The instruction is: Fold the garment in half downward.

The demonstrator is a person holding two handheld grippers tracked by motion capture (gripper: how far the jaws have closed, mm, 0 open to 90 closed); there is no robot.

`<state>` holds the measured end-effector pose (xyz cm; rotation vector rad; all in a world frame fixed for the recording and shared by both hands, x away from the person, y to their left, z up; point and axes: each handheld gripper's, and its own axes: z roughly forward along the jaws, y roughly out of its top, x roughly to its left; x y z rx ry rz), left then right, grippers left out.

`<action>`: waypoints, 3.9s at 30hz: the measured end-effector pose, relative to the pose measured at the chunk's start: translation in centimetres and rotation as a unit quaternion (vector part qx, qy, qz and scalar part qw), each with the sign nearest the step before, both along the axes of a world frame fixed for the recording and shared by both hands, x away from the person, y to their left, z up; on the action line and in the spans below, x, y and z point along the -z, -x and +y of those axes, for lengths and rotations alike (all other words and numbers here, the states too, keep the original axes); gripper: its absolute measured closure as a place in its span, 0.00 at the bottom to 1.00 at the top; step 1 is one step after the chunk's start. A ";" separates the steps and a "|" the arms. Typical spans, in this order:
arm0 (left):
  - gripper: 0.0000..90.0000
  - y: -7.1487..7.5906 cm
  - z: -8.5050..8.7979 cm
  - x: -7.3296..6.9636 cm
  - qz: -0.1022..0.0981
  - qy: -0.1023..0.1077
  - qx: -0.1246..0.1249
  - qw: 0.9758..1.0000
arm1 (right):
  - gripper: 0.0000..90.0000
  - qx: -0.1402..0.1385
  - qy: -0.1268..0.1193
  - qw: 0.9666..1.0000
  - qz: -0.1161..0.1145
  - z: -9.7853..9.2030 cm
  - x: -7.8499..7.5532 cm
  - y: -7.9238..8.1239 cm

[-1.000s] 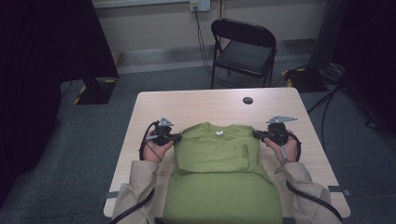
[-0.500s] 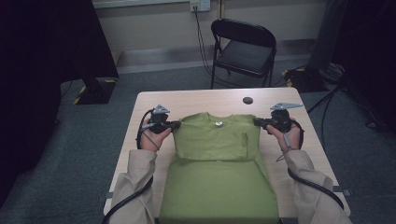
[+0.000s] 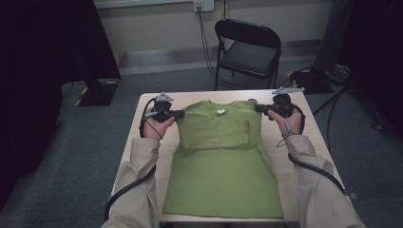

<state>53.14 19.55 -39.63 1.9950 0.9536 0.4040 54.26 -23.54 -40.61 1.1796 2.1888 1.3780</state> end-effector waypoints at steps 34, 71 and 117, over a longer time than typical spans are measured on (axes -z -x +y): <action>0.96 -0.6 0.3 -2.7 0.011 0.007 0.010 1.000 | 0.94 -0.043 0.017 0.999 -0.007 0.1 -3.7 -0.7; 0.95 6.9 0.4 2.0 0.094 -0.012 0.044 0.995 | 0.92 -0.048 0.031 0.997 0.045 -0.2 1.4 8.8; 0.93 14.1 1.7 9.0 0.091 -0.023 0.053 0.994 | 0.89 -0.062 0.067 0.996 0.017 -2.5 8.3 17.1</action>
